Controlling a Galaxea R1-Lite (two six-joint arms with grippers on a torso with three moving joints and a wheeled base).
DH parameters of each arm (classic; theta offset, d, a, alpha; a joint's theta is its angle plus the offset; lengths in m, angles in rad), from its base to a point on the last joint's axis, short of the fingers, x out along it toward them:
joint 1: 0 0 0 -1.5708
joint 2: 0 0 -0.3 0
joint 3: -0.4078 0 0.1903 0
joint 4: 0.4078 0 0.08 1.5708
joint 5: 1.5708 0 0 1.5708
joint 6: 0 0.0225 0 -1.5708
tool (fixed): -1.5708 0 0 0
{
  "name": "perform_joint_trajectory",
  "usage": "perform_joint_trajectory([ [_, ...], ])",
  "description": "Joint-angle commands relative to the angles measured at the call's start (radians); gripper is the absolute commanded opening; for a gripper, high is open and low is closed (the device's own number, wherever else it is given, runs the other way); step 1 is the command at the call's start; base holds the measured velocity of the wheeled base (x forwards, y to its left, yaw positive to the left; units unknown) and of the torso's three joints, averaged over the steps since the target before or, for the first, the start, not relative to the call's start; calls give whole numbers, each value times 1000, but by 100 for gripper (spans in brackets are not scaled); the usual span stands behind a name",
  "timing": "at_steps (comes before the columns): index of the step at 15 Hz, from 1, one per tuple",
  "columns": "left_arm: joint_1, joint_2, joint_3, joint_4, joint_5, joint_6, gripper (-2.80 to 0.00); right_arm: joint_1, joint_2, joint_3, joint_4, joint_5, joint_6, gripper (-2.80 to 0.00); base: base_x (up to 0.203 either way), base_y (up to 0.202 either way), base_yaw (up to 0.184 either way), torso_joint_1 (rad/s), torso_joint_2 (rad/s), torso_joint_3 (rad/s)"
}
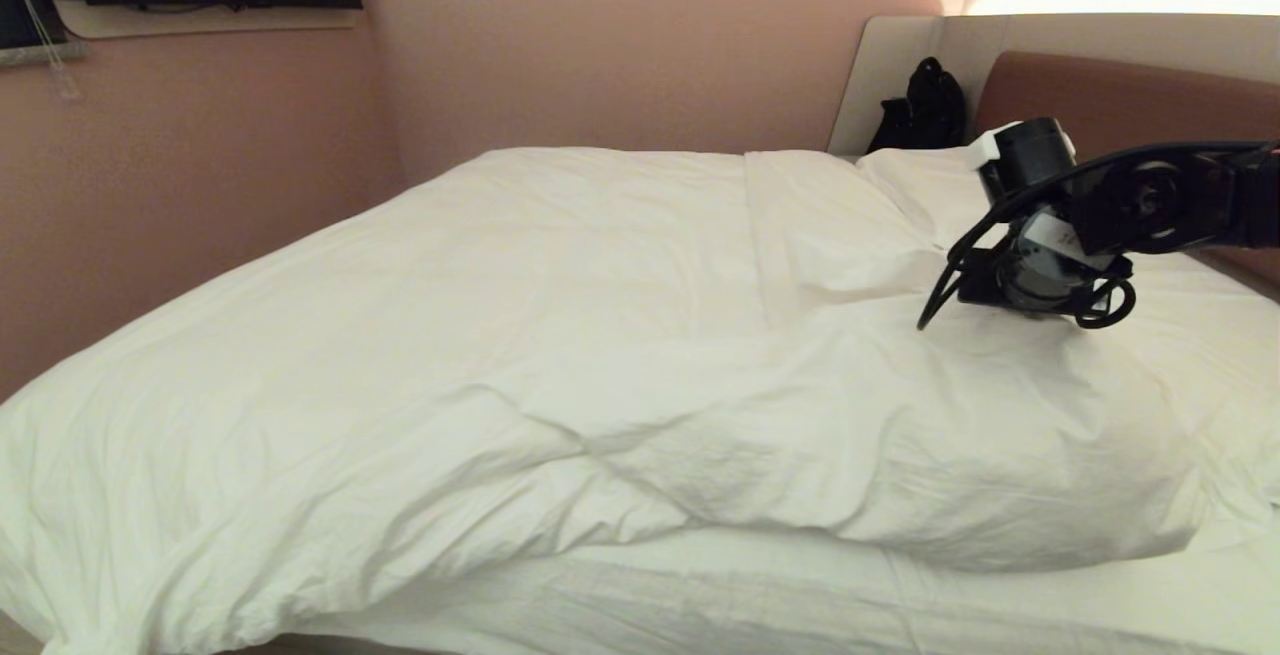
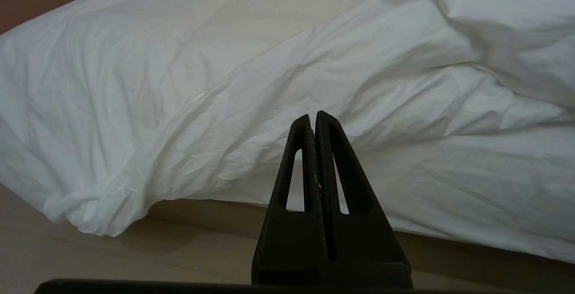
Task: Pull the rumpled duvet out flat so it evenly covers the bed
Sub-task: Flatten the corners of the folded blanket
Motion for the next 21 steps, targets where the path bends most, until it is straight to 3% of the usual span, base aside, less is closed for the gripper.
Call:
perform_joint_trajectory([
  [1, 1, 0, 0, -1, 0, 0, -280, 0, -57, 40, 30, 0, 3, -280, 0, 0, 0, 0, 0, 0],
  [6, 0, 0, 0, -1, 0, 0, -280, -1, -220, 278, 47, 9, 0, -280, 0, 0, 0, 0, 0, 0],
  [9, 1, 0, 0, -1, 0, 0, -280, -4, -375, 414, 46, 56, -6, -280, 0, 0, 0, 0, 0, 0],
  [21, 0, 0, 0, -1, 0, 0, -280, -92, -994, 979, 44, 114, -83, -280, 0, 0, 0, 0, 0, 0],
])
